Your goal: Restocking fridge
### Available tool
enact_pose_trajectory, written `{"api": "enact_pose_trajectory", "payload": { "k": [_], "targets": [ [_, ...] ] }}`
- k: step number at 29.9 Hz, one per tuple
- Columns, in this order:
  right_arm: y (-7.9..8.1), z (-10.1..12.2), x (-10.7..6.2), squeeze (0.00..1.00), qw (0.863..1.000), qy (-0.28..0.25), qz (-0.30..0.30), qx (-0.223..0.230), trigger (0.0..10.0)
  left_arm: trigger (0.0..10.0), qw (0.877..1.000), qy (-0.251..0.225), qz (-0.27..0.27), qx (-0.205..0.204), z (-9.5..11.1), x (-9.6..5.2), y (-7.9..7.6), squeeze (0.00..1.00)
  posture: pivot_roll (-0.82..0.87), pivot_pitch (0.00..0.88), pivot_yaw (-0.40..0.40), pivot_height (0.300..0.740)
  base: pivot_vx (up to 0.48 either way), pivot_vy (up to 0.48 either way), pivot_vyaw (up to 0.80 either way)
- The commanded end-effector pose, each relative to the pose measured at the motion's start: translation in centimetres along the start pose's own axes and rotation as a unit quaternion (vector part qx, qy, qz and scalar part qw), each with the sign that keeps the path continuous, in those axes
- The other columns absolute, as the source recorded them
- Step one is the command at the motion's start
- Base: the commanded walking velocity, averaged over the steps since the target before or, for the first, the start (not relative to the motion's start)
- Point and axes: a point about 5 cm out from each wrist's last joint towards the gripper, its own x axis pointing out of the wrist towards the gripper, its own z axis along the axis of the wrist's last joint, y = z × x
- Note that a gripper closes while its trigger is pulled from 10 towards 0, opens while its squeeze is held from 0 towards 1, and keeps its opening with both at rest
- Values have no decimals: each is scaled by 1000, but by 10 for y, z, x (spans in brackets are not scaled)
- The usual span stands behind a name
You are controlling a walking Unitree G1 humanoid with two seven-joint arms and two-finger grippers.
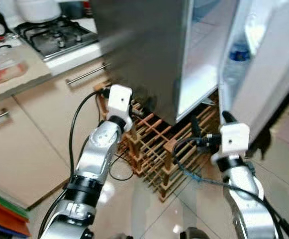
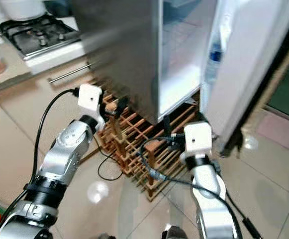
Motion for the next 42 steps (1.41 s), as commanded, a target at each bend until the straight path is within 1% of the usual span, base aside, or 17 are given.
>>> {"api": "enact_pose_trajectory", "payload": {
  "k": [1, 4, 11, 16, 20, 22, 24, 25, 26, 27, 29, 30, 32, 35, 37, 39, 42],
  "targets": [
    [-9, -7, 1, 0, 1000, 17, -20, 4, 10000, 10000, 1000, 0, 21, -12, -3, -3, 5, 0, -82, 6, 78, 710, 0, -480, 0],
    [-7, -6, 5, 0, 1000, 14, -11, 6, 10000, 10000, 999, 0, 42, -17, -5, -7, 4, 0, -78, 3, 78, 710, 0, -470, 0],
    [-3, -10, 13, 0, 1000, 21, 16, 6, 10000, 10000, 996, 21, 85, -12, -12, -5, 9, 0, -80, 3, 81, 710, 0, -449, 0],
    [-9, -17, 16, 0, 999, 34, 14, 6, 10000, 10000, 993, 39, 111, -17, -16, -3, 13, 0, -85, 5, 86, 710, 56, -160, 0],
    [-43, -33, 19, 0, 997, 77, -28, -11, 10000, 10000, 993, 41, 112, -12, -15, -1, 13, 0, -86, 11, 89, 710, 0, 0, 0],
    [-75, -40, 15, 0, 991, 99, -80, -46, 10000, 10000, 993, 39, 110, -13, -14, 0, 12, 0, -86, 15, 90, 710, 0, 0, 0],
    [-116, -43, 7, 0, 971, 123, -170, -112, 10000, 10000, 994, 38, 104, -14, -14, 0, 10, 0, -92, 19, 91, 710, 0, 0, 0],
    [-129, -39, 3, 0, 964, 119, -196, -133, 10000, 10000, 994, 37, 104, -14, -14, 0, 10, 0, -92, 20, 92, 710, 0, 0, 0],
    [-132, -33, 2, 0, 964, 107, -200, -140, 10000, 10000, 994, 38, 103, -14, -14, 0, 11, 0, -99, 23, 96, 710, 0, 0, 0],
    [-120, -22, 5, 0, 976, 74, -179, -104, 10000, 10000, 993, 42, 107, -11, -15, 1, 12, 0, -107, 23, 96, 710, 0, 0, 0],
    [-106, -17, 8, 0, 983, 58, -158, -70, 10000, 10000, 993, 44, 108, -10, -16, 2, 12, 0, -108, 23, 95, 710, 0, 0, 0],
    [-86, -14, 11, 0, 990, 42, -122, -50, 10000, 10000, 993, 45, 107, -6, -16, 3, 12, 0, -109, 25, 94, 710, 0, 0, 0],
    [-64, -11, 13, 0, 996, 24, -88, -25, 10000, 10000, 994, 45, 104, -5, -16, 4, 11, 0, -109, 25, 94, 710, 0, 0, 0],
    [-35, -13, 12, 0, 998, 20, -50, -9, 10000, 10000, 994, 43, 101, -7, -15, 5, 9, 0, -109, 26, 92, 710, 0, 0, 446],
    [-31, -14, 11, 0, 999, 23, -44, -2, 10000, 10000, 994, 42, 101, -7, -15, 5, 8, 0, -107, 26, 91, 710, 0, 0, 694],
    [-17, -19, 8, 0, 999, 30, -21, 17, 10000, 10000, 994, 37, 99, -9, -13, 6, 7, 0, -101, 27, 91, 710, 0, 0, 634],
    [-6, -20, 4, 0, 999, 37, 0, 30, 10000, 10000, 995, 33, 97, -7, -12, 6, 7, 0, -98, 27, 91, 710, 0, 0, 623]
  ]
}}
